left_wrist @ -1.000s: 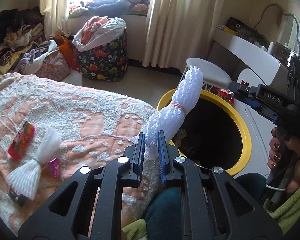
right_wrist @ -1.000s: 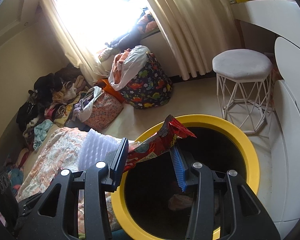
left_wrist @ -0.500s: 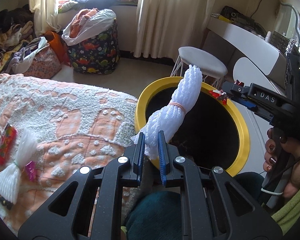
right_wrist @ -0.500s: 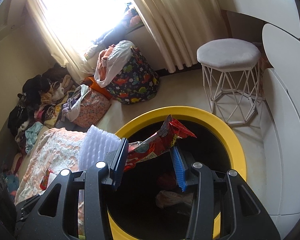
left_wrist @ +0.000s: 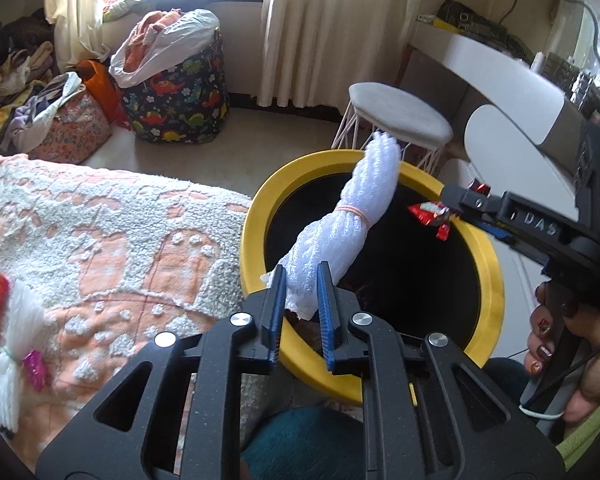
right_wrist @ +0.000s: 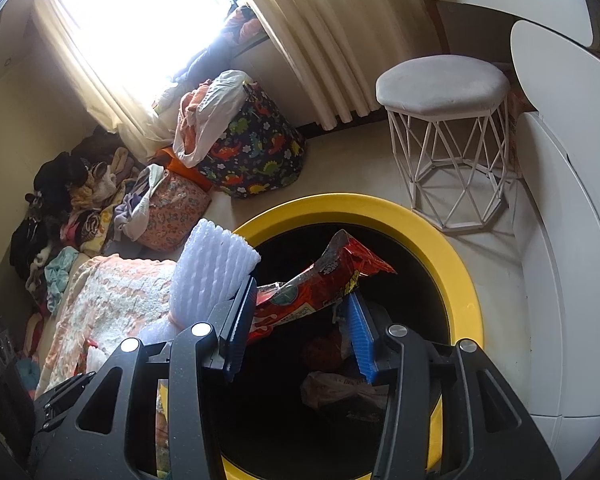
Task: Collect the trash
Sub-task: 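Open both tools to drop the foam net and red wrapper into the bin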
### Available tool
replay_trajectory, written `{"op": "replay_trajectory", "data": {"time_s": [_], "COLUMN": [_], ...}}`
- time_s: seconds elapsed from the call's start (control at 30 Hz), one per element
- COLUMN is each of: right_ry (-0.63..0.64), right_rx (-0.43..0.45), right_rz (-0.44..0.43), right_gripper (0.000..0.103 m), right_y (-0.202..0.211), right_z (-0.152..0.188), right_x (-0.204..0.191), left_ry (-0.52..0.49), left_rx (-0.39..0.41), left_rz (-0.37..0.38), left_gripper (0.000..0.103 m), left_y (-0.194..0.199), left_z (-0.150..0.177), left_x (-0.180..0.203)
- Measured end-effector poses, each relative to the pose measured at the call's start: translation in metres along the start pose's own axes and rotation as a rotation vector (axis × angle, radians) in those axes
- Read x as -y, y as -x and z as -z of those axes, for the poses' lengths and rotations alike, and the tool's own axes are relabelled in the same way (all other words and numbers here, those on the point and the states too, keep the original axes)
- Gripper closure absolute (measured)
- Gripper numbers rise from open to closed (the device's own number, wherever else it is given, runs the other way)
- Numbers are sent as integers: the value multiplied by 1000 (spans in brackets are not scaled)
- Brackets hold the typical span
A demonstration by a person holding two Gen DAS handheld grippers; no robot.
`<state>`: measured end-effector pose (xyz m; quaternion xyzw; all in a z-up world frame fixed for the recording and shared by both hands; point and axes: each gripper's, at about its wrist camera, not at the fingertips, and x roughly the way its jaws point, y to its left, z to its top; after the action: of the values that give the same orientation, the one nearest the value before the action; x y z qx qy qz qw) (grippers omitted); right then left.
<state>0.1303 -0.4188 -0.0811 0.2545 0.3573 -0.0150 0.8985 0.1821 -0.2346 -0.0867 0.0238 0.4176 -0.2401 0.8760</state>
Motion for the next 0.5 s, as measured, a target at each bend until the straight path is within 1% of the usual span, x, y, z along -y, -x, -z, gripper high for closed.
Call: {"op": "replay_trajectory", "data": {"time_s": [0.03, 0.07, 0.1, 0.13, 0.17, 0.23, 0.3, 0.37, 0.4, 0.47, 0.5], "right_ry": [-3, -9, -15, -21, -26, -26, -23, -18, -13, 1, 8], "right_rx": [-1, 0, 1, 3, 3, 5, 5, 8, 10, 14, 17], "right_rz": [1, 2, 3, 3, 4, 11, 16, 20, 21, 21, 18], "right_gripper": [58, 54, 52, 48, 45, 44, 41, 39, 39, 39, 39], "right_y": [0, 0, 0, 0, 0, 0, 0, 0, 0, 1, 2], "right_z": [0, 1, 1, 0, 0, 1, 0, 0, 0, 0, 1], "right_x": [0, 1, 2, 3, 3, 3, 1, -1, -1, -7, -9], "left_ry": [1, 3, 11, 18, 24, 44, 59, 75, 85, 105, 113], "left_rx": [11, 18, 24, 28, 33, 47, 60, 81, 93, 121, 134], "left_rz": [7, 11, 17, 19, 21, 29, 34, 30, 30, 27, 24], "left_gripper": [90, 85, 83, 79, 71, 58, 52, 34, 30, 16, 14], "left_y": [2, 3, 5, 6, 7, 10, 14, 20, 23, 31, 35], "left_z": [1, 1, 2, 3, 3, 4, 5, 6, 7, 8, 8], "left_x": [-1, -2, -3, -5, -6, -9, -11, -15, -17, -22, -25]}}
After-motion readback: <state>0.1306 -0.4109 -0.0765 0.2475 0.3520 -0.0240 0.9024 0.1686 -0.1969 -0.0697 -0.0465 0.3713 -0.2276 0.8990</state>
